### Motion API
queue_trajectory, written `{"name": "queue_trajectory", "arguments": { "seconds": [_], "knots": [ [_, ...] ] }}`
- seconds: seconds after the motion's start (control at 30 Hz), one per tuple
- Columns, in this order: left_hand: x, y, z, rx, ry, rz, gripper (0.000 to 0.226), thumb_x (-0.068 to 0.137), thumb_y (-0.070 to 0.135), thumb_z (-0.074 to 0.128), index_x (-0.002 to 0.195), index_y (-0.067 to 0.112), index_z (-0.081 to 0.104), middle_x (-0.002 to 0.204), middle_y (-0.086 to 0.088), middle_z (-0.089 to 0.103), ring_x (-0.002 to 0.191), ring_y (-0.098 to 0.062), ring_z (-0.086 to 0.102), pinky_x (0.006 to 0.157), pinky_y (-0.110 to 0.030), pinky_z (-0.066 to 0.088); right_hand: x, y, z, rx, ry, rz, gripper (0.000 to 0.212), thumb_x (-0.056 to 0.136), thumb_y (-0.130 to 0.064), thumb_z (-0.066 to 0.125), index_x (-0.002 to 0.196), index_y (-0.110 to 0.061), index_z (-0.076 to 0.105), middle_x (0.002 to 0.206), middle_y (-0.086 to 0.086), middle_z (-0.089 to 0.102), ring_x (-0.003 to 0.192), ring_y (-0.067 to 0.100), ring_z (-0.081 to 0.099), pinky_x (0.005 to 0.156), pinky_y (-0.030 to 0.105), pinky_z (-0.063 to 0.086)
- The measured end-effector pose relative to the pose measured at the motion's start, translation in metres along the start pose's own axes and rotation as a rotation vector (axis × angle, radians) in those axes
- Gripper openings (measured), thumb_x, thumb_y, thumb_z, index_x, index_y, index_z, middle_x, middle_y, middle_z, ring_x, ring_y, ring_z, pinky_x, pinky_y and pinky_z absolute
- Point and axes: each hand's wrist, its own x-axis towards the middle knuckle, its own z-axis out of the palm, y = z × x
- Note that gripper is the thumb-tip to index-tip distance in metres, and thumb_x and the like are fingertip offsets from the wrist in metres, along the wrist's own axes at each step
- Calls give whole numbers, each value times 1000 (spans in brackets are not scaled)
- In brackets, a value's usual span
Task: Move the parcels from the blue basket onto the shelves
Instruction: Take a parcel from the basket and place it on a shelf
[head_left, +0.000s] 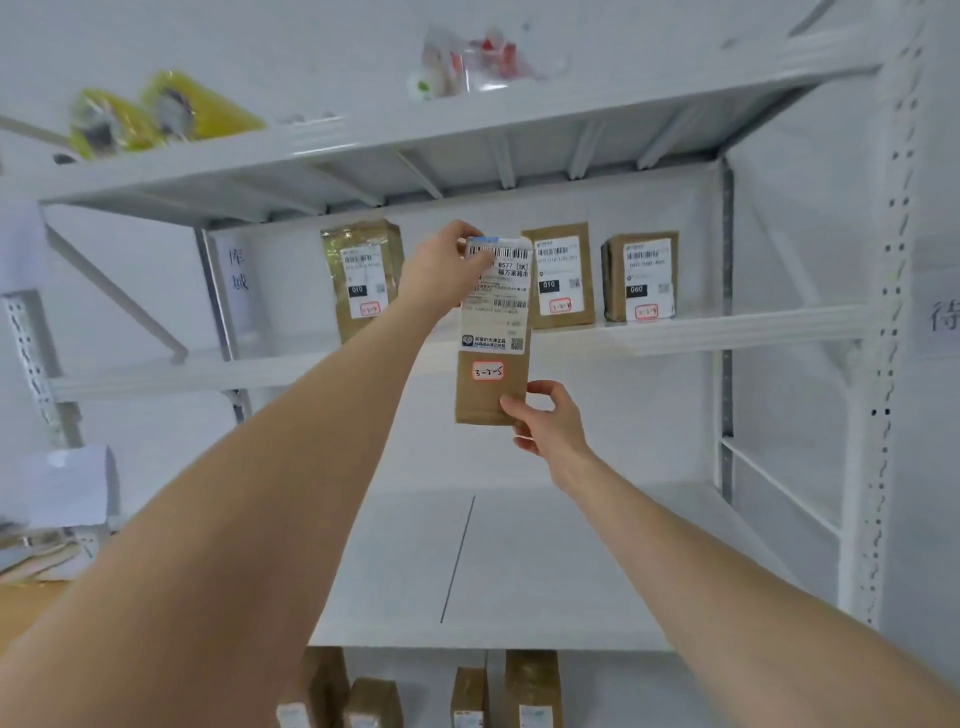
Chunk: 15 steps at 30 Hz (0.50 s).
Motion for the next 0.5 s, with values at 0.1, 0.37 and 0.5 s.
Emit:
{"name": "queue_trajectory", "arguments": {
  "seconds": [0.1,0.37,0.5],
  "knots": [
    [18,13,-22,41,45,55,28,91,32,55,117,23,55,114,4,62,87,-18,67,71,-40,60,16,-24,15,20,-18,-63,34,81,-21,77,107,-22,54,96,10,64,73,18,59,76,32,57],
    [71,-6,-67,-42,78,70,29,90,27,61,118,19,53,118,-1,58,90,-23,67,68,-42,60,72,-56,58,-114,-14,-226,35,85,-21,73,116,-19,56,98,11,67,78,20,63,78,32,57],
    [96,-38,-80,-58,75,92,29,90,26,61,116,19,53,119,-1,58,89,-24,68,67,-42,60,102,-57,87,-214,0,-283,33,87,-19,71,115,-18,55,91,8,67,68,17,61,77,32,58]
  ]
}}
